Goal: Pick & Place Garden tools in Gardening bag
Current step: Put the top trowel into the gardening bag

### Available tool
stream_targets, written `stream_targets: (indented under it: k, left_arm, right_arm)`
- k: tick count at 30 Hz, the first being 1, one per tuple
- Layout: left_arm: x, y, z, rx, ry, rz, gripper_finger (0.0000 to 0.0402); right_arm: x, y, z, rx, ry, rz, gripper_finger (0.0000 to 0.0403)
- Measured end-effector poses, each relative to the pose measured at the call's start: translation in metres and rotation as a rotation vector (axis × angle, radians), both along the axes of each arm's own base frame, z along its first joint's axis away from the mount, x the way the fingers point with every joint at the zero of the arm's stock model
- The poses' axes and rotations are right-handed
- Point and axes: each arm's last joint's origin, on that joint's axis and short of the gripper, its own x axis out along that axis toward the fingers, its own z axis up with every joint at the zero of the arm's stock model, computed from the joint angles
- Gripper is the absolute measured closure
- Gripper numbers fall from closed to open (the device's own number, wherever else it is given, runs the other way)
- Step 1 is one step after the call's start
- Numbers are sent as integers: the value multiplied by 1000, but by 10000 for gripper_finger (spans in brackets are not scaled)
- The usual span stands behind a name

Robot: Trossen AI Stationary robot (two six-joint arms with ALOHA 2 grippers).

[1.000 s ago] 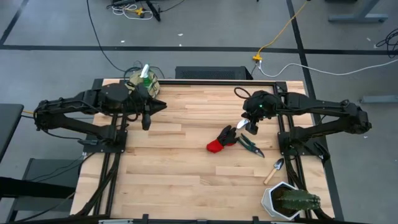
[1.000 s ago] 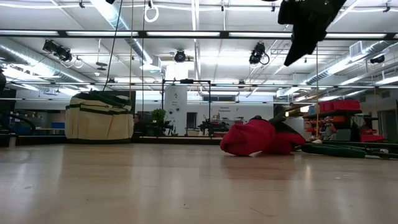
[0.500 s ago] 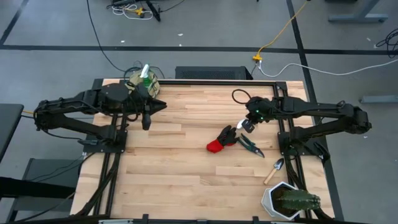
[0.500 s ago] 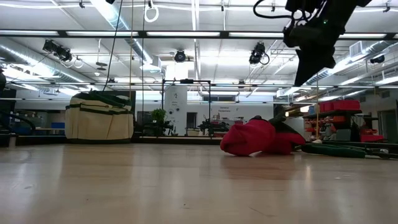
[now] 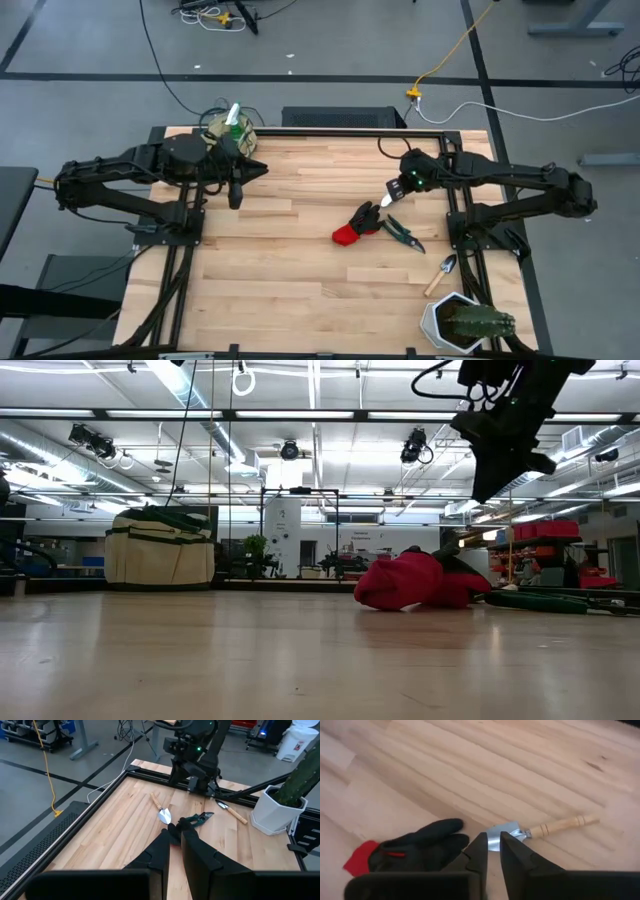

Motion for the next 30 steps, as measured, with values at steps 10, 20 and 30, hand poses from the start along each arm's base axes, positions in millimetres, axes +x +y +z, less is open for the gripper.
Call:
stream_targets:
  k: [10, 20, 30]
  left_arm:
    - [0, 0, 0, 0, 0, 0, 349]
    - [0, 0, 0, 1, 0, 0, 349]
    - [0, 0, 0, 0, -1, 0, 349]
  right_arm:
    - [-16, -10, -5, 89, 84, -208, 325]
    - [-25, -21, -7, 166, 70, -407, 324]
    - [-28, -27, -7, 218, 18, -570, 280]
